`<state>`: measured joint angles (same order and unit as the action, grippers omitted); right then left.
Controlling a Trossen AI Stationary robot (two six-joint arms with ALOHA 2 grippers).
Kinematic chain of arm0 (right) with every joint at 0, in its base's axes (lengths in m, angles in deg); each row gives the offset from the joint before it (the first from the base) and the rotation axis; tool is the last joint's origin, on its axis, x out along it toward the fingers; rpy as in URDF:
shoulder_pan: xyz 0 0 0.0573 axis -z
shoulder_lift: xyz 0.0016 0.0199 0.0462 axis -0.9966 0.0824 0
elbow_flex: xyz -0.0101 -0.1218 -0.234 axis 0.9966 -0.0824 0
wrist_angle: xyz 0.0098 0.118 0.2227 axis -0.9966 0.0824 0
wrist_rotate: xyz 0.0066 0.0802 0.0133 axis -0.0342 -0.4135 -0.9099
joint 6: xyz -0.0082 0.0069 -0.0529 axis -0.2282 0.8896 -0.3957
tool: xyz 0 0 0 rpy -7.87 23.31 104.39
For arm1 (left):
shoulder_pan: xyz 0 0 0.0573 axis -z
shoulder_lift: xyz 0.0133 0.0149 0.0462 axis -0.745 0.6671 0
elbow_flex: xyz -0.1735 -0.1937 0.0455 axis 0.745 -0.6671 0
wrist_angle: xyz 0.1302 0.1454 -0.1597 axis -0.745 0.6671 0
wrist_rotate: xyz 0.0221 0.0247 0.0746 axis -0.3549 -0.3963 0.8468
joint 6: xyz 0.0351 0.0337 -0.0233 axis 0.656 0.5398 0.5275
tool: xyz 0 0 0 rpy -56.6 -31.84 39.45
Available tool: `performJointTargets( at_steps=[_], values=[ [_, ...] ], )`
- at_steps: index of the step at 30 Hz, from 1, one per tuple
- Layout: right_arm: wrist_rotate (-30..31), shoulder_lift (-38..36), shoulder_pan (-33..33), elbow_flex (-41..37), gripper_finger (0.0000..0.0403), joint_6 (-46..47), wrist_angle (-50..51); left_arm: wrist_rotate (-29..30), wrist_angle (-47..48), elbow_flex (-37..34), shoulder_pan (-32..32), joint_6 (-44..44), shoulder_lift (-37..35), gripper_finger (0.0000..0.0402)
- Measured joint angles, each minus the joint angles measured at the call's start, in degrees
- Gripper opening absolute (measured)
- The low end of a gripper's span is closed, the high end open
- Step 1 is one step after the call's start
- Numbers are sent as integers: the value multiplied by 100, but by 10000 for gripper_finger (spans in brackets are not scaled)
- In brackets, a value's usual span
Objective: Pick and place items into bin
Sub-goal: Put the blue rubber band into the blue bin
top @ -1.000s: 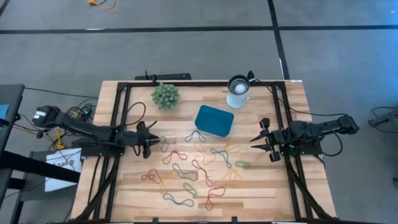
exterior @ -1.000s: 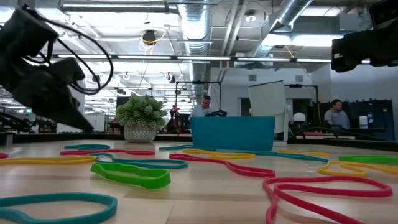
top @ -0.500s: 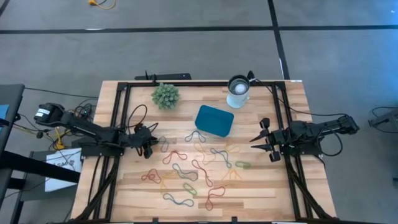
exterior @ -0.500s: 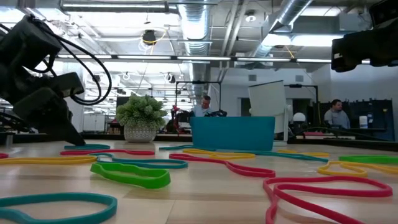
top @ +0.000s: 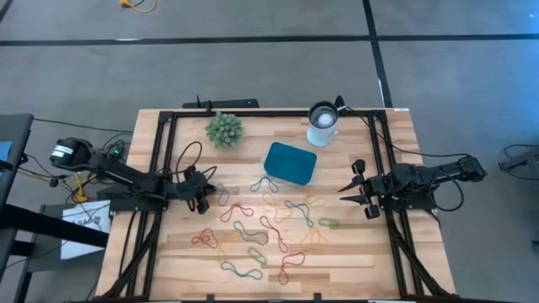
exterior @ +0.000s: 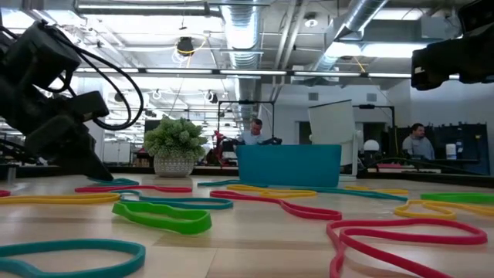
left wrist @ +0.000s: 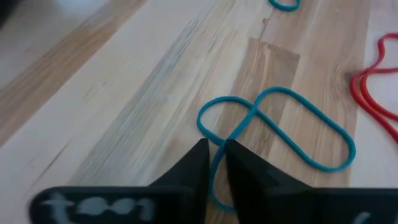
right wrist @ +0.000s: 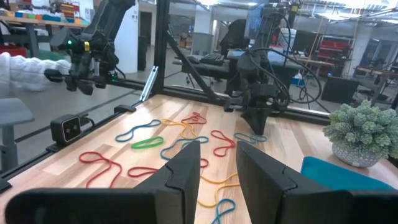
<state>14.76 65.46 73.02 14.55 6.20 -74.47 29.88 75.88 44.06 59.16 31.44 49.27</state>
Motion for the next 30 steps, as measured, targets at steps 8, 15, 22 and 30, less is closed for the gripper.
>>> performJointTargets(
  at_steps=[8,15,22,30],
  values=[
    [0,0,0,-2,100,0,0,-340,-840,162,137,641,63,0],
    [-2,0,0,0,100,0,0,-186,-911,876,131,1564,53,0],
    [71,0,0,0,100,-7,-64,424,-897,1727,-3,2408,102,0],
    [308,0,2,-1,100,-10,-138,422,-793,3296,-607,3412,813,0]
  ],
)
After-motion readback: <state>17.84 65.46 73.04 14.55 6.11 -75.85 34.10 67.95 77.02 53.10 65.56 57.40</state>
